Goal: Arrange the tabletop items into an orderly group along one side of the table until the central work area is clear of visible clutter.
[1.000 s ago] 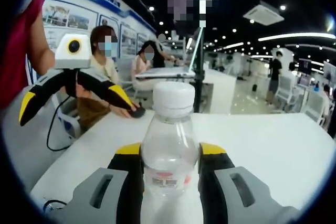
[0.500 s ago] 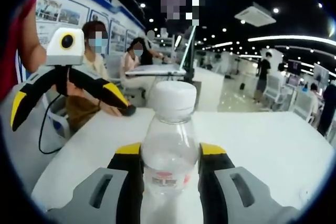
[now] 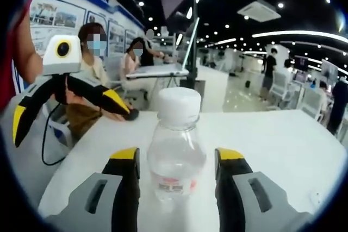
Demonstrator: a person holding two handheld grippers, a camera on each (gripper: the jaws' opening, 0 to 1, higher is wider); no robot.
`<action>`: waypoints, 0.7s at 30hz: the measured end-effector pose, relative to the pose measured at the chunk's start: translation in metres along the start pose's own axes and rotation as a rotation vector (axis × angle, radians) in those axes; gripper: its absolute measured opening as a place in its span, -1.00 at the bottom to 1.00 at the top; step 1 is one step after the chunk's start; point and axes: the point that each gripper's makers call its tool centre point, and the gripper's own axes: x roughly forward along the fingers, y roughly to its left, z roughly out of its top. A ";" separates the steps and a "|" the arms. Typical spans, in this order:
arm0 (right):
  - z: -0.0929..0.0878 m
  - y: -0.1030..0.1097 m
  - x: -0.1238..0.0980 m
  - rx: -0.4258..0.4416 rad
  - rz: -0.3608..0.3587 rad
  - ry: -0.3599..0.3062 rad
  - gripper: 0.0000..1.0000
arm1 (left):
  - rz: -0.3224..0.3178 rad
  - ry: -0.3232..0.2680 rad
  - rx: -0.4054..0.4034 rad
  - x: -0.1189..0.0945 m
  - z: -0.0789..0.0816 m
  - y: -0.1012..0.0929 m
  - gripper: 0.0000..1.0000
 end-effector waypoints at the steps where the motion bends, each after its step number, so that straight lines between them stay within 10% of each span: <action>1: 0.000 -0.001 -0.002 0.000 -0.004 0.001 0.08 | 0.000 -0.001 0.000 0.000 0.000 0.000 0.98; 21: 0.018 -0.023 -0.062 0.005 -0.143 -0.024 0.14 | -0.015 -0.023 0.022 0.001 0.012 -0.011 0.98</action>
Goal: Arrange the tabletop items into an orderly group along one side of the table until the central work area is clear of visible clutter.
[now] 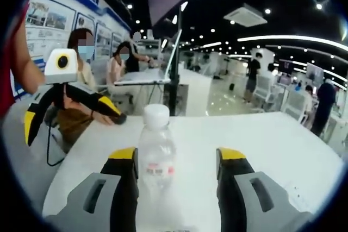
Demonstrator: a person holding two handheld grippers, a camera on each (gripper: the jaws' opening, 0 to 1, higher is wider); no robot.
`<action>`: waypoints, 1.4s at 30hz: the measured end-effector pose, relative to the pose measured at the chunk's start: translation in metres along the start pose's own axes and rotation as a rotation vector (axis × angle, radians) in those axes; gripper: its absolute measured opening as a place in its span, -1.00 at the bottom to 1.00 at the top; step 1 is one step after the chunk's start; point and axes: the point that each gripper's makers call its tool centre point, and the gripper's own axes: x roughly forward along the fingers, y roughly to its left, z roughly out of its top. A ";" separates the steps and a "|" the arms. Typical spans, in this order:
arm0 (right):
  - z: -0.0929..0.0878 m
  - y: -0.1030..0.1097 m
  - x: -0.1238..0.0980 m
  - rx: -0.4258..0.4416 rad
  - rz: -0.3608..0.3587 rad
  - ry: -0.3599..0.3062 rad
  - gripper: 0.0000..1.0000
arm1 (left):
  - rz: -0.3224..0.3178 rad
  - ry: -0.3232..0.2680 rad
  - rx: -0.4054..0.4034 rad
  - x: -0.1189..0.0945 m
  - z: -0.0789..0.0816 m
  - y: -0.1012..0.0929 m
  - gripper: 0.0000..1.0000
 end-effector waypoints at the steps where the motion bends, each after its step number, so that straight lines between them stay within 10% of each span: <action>1: 0.001 0.000 -0.004 0.000 -0.010 -0.003 0.14 | -0.001 -0.001 0.001 0.000 0.000 0.000 0.98; 20: 0.014 0.005 -0.069 0.001 -0.148 -0.014 0.09 | -0.036 -0.004 0.034 -0.003 0.008 -0.022 0.98; 42: -0.031 0.048 -0.126 0.038 -0.236 0.079 0.07 | -0.066 -0.003 0.094 -0.012 0.012 -0.050 0.97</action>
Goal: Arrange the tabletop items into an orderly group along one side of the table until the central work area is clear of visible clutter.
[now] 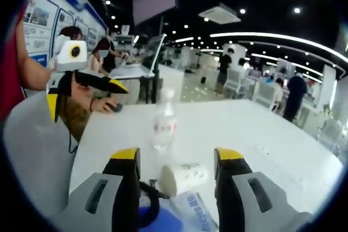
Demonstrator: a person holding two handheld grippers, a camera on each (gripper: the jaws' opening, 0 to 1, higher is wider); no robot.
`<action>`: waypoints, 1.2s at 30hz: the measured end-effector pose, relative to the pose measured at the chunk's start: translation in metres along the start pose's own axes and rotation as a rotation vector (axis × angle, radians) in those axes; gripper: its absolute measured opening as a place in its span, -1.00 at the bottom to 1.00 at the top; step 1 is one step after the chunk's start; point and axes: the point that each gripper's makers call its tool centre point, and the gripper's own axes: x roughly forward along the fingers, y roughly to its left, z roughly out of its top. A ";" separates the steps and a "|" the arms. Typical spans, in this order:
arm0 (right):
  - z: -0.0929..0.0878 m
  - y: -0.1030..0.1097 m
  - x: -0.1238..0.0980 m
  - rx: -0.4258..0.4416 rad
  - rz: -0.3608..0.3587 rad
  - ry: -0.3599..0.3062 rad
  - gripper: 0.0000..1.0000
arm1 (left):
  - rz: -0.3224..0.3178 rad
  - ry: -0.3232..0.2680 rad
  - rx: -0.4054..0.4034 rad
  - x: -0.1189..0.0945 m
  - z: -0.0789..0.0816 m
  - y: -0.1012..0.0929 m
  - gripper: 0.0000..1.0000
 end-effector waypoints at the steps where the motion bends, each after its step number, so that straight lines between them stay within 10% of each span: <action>1: -0.003 0.001 -0.001 0.002 -0.001 0.009 0.07 | 0.000 0.001 0.000 0.000 0.000 -0.001 0.97; 36: -0.099 -0.009 0.036 0.094 -0.179 0.297 -0.64 | -0.015 0.026 0.008 0.004 -0.008 -0.001 0.90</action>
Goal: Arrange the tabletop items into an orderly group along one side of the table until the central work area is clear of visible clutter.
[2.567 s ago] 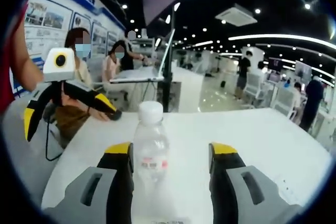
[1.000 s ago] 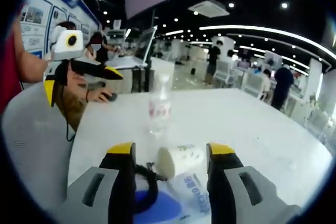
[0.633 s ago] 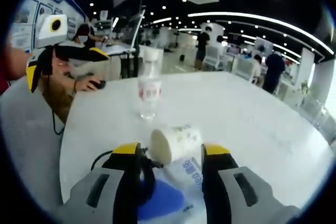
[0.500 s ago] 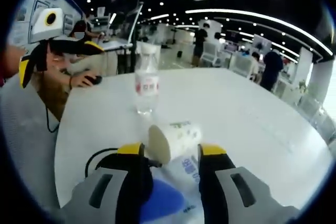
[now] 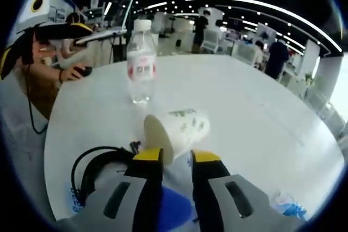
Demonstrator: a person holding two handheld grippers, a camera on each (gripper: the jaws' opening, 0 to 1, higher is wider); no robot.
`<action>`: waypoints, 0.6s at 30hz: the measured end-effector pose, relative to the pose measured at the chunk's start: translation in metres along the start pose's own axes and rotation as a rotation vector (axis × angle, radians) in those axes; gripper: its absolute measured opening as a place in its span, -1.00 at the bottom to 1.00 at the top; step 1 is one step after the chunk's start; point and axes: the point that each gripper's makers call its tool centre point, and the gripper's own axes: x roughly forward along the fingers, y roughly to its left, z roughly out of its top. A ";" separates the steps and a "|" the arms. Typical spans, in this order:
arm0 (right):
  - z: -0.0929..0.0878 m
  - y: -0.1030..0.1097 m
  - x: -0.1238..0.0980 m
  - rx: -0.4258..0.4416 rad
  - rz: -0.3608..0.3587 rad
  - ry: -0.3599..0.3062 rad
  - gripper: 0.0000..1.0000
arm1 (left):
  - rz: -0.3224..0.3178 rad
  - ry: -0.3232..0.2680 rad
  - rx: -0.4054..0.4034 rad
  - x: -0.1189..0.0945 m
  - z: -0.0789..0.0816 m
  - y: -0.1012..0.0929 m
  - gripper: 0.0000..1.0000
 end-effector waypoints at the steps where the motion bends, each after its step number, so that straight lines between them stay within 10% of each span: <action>1: 0.000 0.000 0.001 -0.004 0.000 0.002 -0.66 | -0.001 0.001 -0.001 0.000 0.000 0.000 0.90; 18: -0.002 -0.002 0.000 -0.023 -0.018 0.015 -0.91 | -0.013 0.009 0.003 0.000 -0.001 -0.003 0.86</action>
